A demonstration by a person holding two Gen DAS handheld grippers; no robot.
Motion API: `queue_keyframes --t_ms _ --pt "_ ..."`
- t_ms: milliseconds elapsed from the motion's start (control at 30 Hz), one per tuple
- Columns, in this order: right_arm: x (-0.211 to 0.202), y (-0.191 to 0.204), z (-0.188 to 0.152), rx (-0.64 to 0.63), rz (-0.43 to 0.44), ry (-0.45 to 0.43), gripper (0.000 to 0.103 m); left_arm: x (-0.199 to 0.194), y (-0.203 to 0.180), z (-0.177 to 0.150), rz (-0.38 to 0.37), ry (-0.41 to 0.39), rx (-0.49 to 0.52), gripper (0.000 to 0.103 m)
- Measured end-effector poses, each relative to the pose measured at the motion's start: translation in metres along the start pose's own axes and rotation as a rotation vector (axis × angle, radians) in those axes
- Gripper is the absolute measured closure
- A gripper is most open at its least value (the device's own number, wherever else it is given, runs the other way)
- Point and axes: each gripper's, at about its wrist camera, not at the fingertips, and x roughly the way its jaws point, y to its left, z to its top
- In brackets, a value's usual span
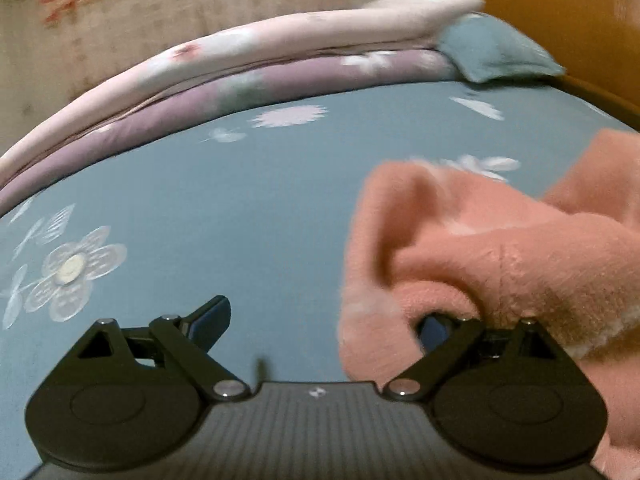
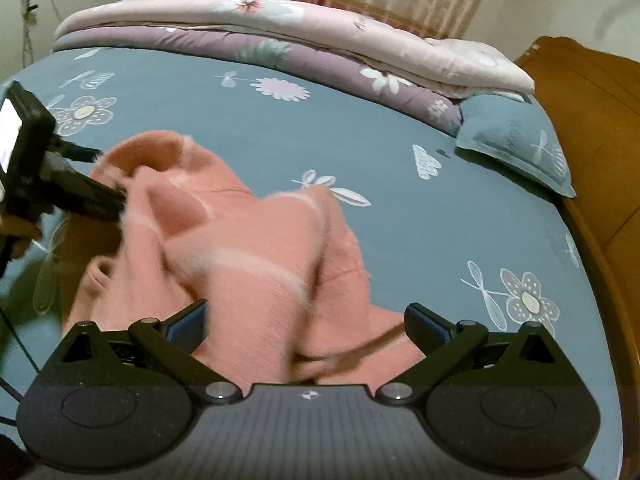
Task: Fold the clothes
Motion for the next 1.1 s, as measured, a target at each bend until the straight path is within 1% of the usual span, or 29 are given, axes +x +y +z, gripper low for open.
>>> queue_keyframes --t_ms 67,133,233,367,467,533,633,667,700,767,833,933,1000,1100 --pt "0.000 -0.001 0.000 0.011 0.009 -0.002 0.000 0.005 0.017 -0.001 0.056 0.014 -0.027 0.011" --pt "0.000 -0.001 0.001 0.009 0.020 -0.004 0.000 0.012 0.031 0.002 0.085 0.027 -0.050 0.011" --pt "0.000 0.000 0.004 -0.006 0.038 -0.012 0.000 0.020 0.045 0.006 0.126 0.040 -0.038 0.011" --pt "-0.009 0.000 0.008 -0.016 0.076 -0.055 0.000 0.022 0.060 0.014 0.176 0.035 -0.015 0.011" --pt "-0.018 -0.005 0.009 -0.012 0.100 -0.099 0.000 0.021 0.080 0.017 0.215 0.045 -0.042 0.011" --pt "-0.019 -0.008 0.008 -0.008 0.085 -0.104 0.000 0.024 0.095 0.015 0.248 0.072 -0.074 0.011" --pt "-0.010 -0.016 0.003 0.005 0.039 -0.077 0.000 0.030 0.111 0.005 0.301 0.136 -0.124 0.011" --pt "-0.006 -0.018 0.000 0.017 0.035 -0.064 0.000 0.033 0.114 0.000 0.296 0.172 -0.142 0.012" --pt "-0.002 -0.021 -0.003 0.028 0.036 -0.049 0.000 0.032 0.114 -0.004 0.282 0.187 -0.148 0.016" --pt "0.011 -0.024 -0.009 0.034 0.033 -0.007 0.000 0.027 0.112 -0.010 0.251 0.202 -0.140 0.019" --pt "0.023 -0.023 -0.012 0.011 0.025 0.016 0.000 0.014 0.107 -0.009 0.233 0.188 -0.118 0.019" --pt "0.043 -0.016 -0.013 -0.058 0.033 0.026 0.000 -0.007 0.105 -0.005 0.174 0.172 -0.136 0.017" --pt "0.061 -0.010 -0.012 -0.121 0.048 0.029 0.000 -0.019 0.105 -0.001 0.135 0.147 -0.142 0.016" --pt "0.095 0.004 -0.011 -0.233 0.053 0.049 0.000 -0.035 0.097 0.004 0.138 0.131 -0.113 0.016"
